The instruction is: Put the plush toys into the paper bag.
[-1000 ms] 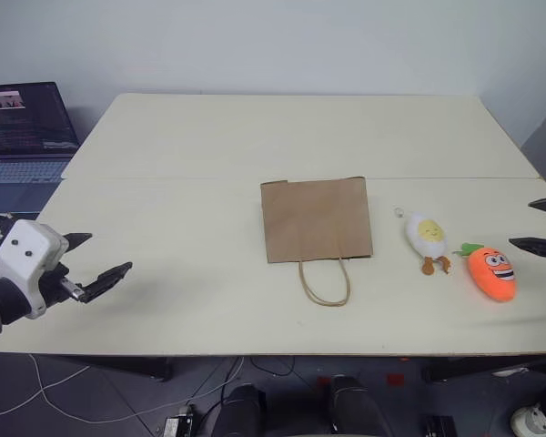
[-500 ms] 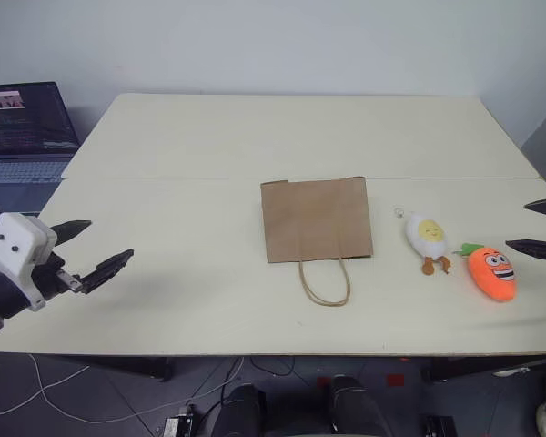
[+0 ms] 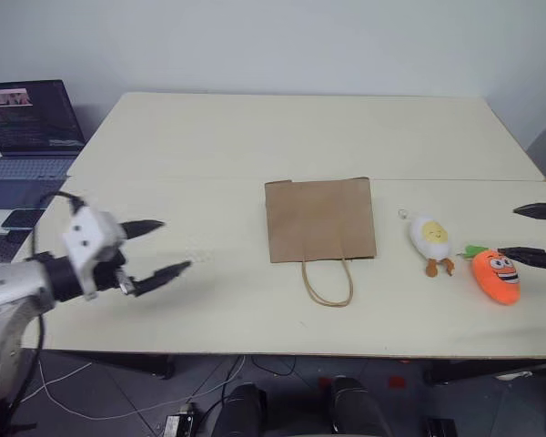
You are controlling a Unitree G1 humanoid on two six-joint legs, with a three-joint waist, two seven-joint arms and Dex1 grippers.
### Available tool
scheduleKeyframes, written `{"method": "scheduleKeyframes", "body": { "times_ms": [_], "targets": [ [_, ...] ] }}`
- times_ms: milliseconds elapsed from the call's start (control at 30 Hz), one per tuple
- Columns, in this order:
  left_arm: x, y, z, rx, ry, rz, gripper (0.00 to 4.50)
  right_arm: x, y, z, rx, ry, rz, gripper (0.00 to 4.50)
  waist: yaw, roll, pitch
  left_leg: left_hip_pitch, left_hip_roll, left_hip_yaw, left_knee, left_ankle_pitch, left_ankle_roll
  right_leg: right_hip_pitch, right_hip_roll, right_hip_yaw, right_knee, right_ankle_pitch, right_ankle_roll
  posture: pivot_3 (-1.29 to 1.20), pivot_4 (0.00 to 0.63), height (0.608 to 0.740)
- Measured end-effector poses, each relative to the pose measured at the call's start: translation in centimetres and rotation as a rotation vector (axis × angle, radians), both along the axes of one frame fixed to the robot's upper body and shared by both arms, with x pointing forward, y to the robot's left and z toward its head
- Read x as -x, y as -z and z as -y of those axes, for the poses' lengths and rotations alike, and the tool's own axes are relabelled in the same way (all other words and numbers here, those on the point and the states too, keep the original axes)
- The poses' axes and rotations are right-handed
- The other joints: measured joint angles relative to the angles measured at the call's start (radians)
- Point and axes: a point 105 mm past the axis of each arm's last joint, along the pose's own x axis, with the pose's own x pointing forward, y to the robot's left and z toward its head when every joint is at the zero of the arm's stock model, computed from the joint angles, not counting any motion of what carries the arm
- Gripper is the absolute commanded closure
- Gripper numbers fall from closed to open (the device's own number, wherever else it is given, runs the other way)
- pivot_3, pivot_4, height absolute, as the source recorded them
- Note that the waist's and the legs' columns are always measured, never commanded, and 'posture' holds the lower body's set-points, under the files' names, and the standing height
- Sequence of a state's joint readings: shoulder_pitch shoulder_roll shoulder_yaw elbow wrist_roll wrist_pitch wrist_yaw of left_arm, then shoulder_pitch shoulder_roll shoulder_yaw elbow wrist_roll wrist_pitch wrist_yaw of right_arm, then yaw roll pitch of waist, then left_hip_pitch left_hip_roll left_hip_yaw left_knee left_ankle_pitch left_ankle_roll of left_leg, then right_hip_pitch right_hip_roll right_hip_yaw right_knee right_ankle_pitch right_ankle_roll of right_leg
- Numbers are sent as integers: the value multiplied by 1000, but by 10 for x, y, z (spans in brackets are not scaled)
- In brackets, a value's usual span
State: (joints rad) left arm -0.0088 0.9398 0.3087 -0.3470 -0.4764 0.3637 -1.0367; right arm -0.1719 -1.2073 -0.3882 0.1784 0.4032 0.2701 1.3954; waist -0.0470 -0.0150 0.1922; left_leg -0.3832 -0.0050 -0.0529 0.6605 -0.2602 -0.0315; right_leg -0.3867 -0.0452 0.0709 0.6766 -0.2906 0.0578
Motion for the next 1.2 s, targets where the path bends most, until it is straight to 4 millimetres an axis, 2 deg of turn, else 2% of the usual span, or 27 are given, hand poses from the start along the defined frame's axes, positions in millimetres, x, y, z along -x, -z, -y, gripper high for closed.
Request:
{"method": "scheduleKeyframes", "body": {
  "times_ms": [167, 300, 367, 567, 733, 867, 1000, 1200],
  "targets": [
    [-1, 7, 51, -20, 218, -11, 16, 22, 0, -39, -24, -121, -37, 0, 10, 0, 0, -1, 0, 0, 1, 0, 0, 0, 1, 0, 0, 0, 1, 0, 150, 740],
    [2, 22, 96, -27, 412, -32, 16, 45, 0, -79, -81, -230, -76, 0, 17, -1, 0, -1, 0, 0, 2, 0, 0, 1, 3, 0, -1, 1, 1, 0, 150, 740],
    [0, 29, 110, -36, 472, -29, 16, 53, 0, -91, -100, -254, -83, 0, 19, -2, 0, -2, 0, 0, 2, 0, 0, 1, 4, 0, -1, 1, 2, 0, 150, 740],
    [-11, 48, 123, -116, 537, -3, 16, 66, 7, -101, -128, -223, -105, 0, 18, -2, 0, -2, 0, 0, 2, 0, 0, 1, 5, 0, -2, 1, 2, 0, 150, 740],
    [-19, 56, 117, -134, 520, -1, 16, 71, 8, -106, -148, -200, -95, 0, 18, -2, 0, -2, 1, 0, 2, 0, 0, 1, 6, -1, -2, 1, 2, 0, 150, 740],
    [-21, 57, 119, -122, 523, 8, 16, 72, 7, -109, -147, -190, -82, 0, 18, -3, 0, -3, 1, 0, 2, 0, 0, 1, 5, 0, -2, 1, 2, 0, 150, 740],
    [-18, 58, 134, -91, 565, 15, 16, 73, 8, -109, -149, -181, -92, 0, 20, -3, 0, -3, 0, 0, 2, 0, 0, 1, 5, -1, -2, 1, 2, 0, 150, 740],
    [-14, 65, 174, -109, 665, 57, 16, 78, 15, -114, -152, -160, -133, 0, 22, -3, 0, -3, -1, 0, 3, 0, 0, 1, 6, -1, -2, 1, 2, 0, 150, 740]
  ]
}}
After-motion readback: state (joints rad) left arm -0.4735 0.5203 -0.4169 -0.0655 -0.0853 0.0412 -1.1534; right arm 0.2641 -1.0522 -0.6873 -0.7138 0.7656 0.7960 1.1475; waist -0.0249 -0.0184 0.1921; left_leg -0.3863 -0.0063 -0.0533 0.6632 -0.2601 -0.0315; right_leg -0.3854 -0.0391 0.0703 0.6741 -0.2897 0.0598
